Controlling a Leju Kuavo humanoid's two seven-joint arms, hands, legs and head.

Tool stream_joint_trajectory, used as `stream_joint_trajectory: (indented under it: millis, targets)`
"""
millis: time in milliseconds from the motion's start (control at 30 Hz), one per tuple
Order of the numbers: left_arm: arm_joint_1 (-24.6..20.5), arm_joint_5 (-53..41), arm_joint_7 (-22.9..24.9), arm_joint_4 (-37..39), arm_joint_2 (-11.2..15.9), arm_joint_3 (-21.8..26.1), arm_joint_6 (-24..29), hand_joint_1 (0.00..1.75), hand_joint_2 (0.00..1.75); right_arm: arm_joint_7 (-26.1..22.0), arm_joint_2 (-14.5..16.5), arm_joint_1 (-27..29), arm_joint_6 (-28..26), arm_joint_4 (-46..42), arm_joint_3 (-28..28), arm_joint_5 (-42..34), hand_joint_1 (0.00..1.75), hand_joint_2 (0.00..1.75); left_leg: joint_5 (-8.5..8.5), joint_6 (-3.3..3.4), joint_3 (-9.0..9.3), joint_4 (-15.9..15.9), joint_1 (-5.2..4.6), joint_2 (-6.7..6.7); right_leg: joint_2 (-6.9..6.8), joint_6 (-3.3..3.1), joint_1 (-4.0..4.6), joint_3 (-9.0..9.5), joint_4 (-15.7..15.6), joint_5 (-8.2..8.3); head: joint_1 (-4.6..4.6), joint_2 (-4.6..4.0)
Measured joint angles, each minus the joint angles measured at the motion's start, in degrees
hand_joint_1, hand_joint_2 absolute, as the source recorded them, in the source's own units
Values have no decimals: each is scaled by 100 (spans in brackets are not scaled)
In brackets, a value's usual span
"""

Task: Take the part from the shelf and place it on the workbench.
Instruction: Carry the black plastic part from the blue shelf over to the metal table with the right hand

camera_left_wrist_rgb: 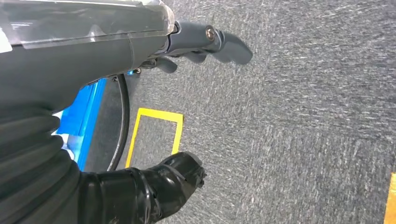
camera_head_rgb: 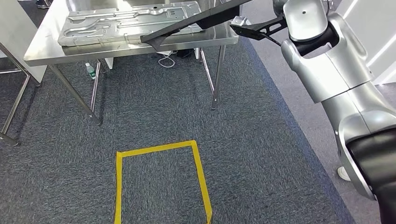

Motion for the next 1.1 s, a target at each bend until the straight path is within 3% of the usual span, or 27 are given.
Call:
stream_joint_trajectory:
  millis: [67, 133, 233, 267, 300, 333, 367, 433, 467, 533, 600, 667, 733, 800, 833, 867, 900, 967, 1100]
  targets:
    - [-6, 1, 1, 0, -2, 0, 4, 0, 175, 20, 15, 1, 9, -1, 1, -1, 175, 175, -3, 52, 7, -34, 7, -12, -9, 47, 0, -6, -2, -23, 0, 1]
    - [-3, 4, -1, 0, -3, 1, 9, 0, 175, 23, 27, -3, 31, -1, 4, -1, 175, 175, 1, 115, 40, -67, 26, -35, -20, 97, -14, -88, 197, -174, 2, 0]
    - [-5, 9, -10, 0, -3, 4, 13, 0, 175, 20, 40, 12, 85, 0, 18, -1, 175, 175, -12, 183, 71, -84, 32, -87, -25, 158, -35, -588, 1218, -644, 2, 0]
    - [-7, 9, -14, 0, -3, 4, 13, 0, 175, 21, 45, 27, 94, 2, 25, -1, 175, 175, -19, 192, 77, -82, 31, -119, -25, 167, -40, -769, 1532, -724, 2, -1]
    - [-9, 9, -16, 0, -3, 4, 13, 0, 175, 21, 47, 41, 98, 4, 32, -1, 175, 175, -28, 195, 87, -81, 31, -157, -25, 169, -45, -880, 1684, -704, 2, -1]
    - [-10, 9, -18, 0, -3, 5, 13, 0, 175, 22, 47, 49, 102, 7, 41, -1, 175, 175, -40, 192, 105, -79, 31, -206, -18, 161, -47, -876, 1598, -560, 2, -1]
    - [-11, 8, -19, 0, -3, 6, 13, 0, 175, 22, 47, 53, 104, 9, 50, -1, 175, 175, -54, 182, 132, -77, 29, -259, 11, 139, -45, -765, 1295, -318, 2, -1]
    - [-7, 6, -23, 0, -11, 8, 13, 0, 175, 24, 48, 48, 106, 10, 64, -1, 175, 175, -81, 151, 160, -73, 30, -352, 221, 62, -43, -434, 506, 131, -5, -1]
    - [-8, 4, -27, 1, -17, 9, 12, 0, 175, 26, 48, 40, 105, 11, 65, -2, 175, 175, -83, 127, 148, -70, 44, -393, 315, 27, -35, -314, 227, 239, -9, -1]
    - [-10, 2, -33, 2, -26, 11, 11, 0, 175, 38, 48, 27, 106, 13, 67, -3, 175, 175, -59, 66, 91, -74, 82, -479, 351, -17, -9, -227, 44, 231, -18, 0]
    - [-9, 1, -31, 2, -24, 14, 9, 0, 175, 49, 61, 24, 109, 8, 74, -3, 175, 175, -53, -3, 71, -79, 81, -526, 212, -44, -17, -163, -78, 219, -18, 0]
    - [-9, -1, -16, 4, -26, 15, 8, 0, 175, 55, 75, 18, 119, 1, 85, -2, 175, 175, -207, -54, -53, 192, 50, -329, 73, -81, -59, -61, -190, 229, -32, 1]
    - [-9, -2, -1, 7, -22, 15, 8, 0, 175, 62, 77, 12, 129, -1, 92, -1, 175, 175, -510, -84, -405, 883, 50, -76, -52, -111, -63, -13, -210, 212, -47, 0]
    - [-8, -3, 4, 7, -15, 15, 8, 0, 175, 60, 77, 25, 131, -1, 95, -2, 175, 175, -637, -107, -709, 1416, 60, -3, -155, -111, -60, -8, -179, 176, -49, -1]
    - [-6, -3, 5, 7, -14, 15, 8, 0, 175, 48, 77, 33, 125, 0, 96, -4, 175, 175, -560, -115, -719, 1402, 66, 8, -192, -99, -62, -5, -160, 157, -49, -1]
    - [-3, -4, 5, 7, -11, 15, 8, 0, 175, 27, 77, 37, 115, 0, 96, -11, 175, 175, -388, -121, -600, 1149, 73, 18, -221, -80, -65, 1, -136, 134, -49, -1]
    - [-1, -4, 5, 7, -7, 15, 8, 0, 175, -3, 77, 39, 102, 0, 96, -22, 175, 175, -205, -121, -400, 743, 80, 37, -248, -54, -68, 8, -104, 104, -48, -1]
    - [0, -5, 2, 7, -3, 15, 8, 0, 175, -51, 76, 36, 80, -1, 96, -48, 175, 175, -10, -90, -67, 117, 64, 68, -294, 6, -45, -10, -36, 51, -45, -1]
    - [7, -8, -3, 7, -6, 15, 8, 0, 175, -75, 81, 33, 72, -1, 96, -56, 175, 175, -12, 32, -2, -18, 43, 46, -302, 95, -25, -27, 3, 14, -40, 0]
